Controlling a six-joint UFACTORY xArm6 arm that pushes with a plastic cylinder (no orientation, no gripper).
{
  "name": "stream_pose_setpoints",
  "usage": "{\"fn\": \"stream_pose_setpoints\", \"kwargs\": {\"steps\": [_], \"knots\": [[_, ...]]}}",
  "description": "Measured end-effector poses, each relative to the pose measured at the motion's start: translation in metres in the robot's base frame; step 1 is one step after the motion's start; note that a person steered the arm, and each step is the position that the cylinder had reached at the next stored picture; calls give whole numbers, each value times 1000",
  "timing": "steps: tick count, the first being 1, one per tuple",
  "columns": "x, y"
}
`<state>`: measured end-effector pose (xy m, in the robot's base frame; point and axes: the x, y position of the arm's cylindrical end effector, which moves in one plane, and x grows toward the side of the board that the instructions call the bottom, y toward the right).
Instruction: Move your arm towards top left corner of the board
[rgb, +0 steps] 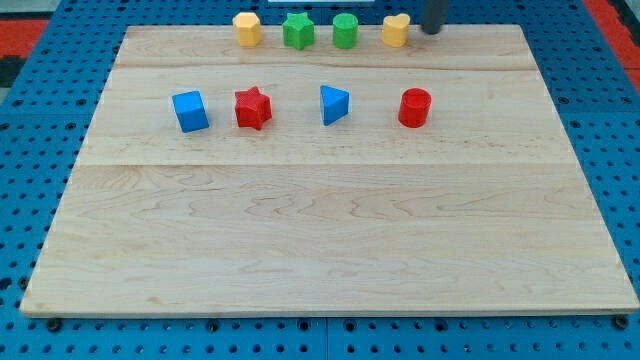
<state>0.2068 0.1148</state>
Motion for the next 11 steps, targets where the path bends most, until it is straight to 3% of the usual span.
{"fn": "stream_pose_setpoints", "kwargs": {"steps": [1, 2, 7, 9, 10, 11], "knots": [[-1, -8], [-11, 23], [-15, 2], [118, -36], [76, -18], [93, -49]]}}
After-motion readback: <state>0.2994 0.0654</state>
